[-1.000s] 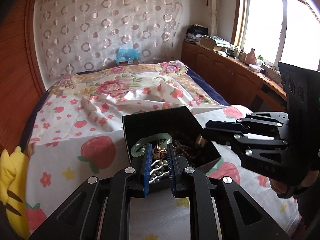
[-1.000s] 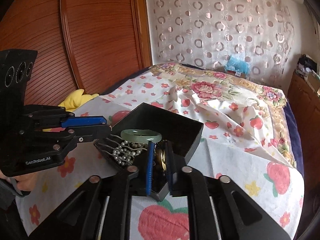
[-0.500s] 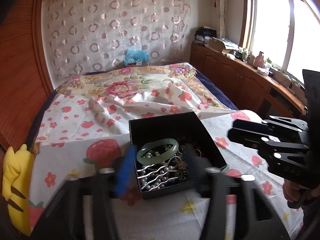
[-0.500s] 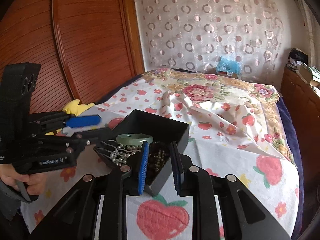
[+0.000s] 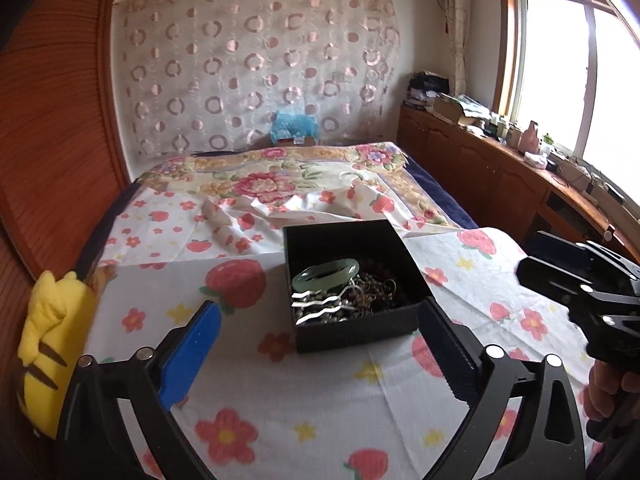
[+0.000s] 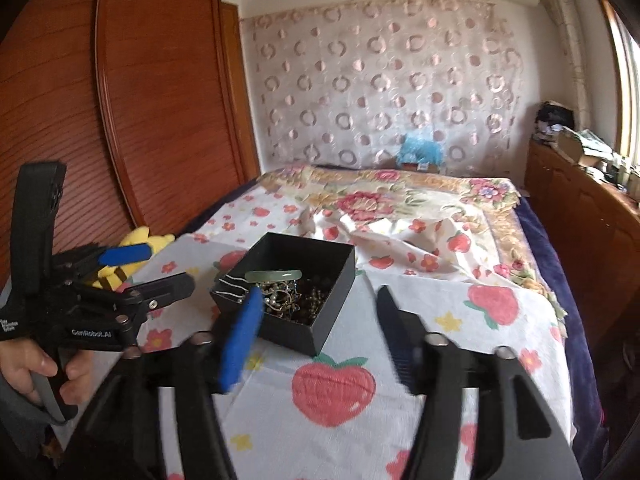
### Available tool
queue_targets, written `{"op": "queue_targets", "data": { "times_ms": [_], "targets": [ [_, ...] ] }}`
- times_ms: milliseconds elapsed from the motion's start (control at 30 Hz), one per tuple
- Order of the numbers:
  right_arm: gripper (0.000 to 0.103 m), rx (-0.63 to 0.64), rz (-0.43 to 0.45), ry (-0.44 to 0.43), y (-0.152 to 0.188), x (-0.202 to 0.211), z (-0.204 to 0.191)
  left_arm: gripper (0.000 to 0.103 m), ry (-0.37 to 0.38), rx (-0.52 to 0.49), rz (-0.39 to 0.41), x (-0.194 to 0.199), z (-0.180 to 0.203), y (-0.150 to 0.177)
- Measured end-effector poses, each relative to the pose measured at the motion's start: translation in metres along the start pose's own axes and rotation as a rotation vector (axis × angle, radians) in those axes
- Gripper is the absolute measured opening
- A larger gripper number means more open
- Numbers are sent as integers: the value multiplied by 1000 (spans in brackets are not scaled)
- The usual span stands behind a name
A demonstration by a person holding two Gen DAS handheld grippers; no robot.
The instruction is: Organize jewelry
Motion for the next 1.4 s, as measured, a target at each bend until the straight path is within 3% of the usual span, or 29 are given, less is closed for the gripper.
{"op": "queue_targets", "data": {
  "times_ms": [100,200,500,1400],
  "targets": [
    [93,-19,34,27,2,20,-2,95,9,16,8,16,1,7],
    [101,-26,67,64,4,42,-3,95,-2,14,28,33,1,11],
    [101,-35,91,140,15,78,-8,95,-38,5,56,67,2,20],
    [101,-47,76,164,28,72,-12,95,-32,12,75,80,5,24]
  ]
}}
Point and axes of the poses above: each gripper's, at about its wrist camera, not at the fingertips, and x roughly against the way its jaws point, z to its right, y to its underside, the point moved 8 cm from there along -x, roughly the way its jaws point, and after that the axes turned 11 degrees about x, right-handed, at the moved point
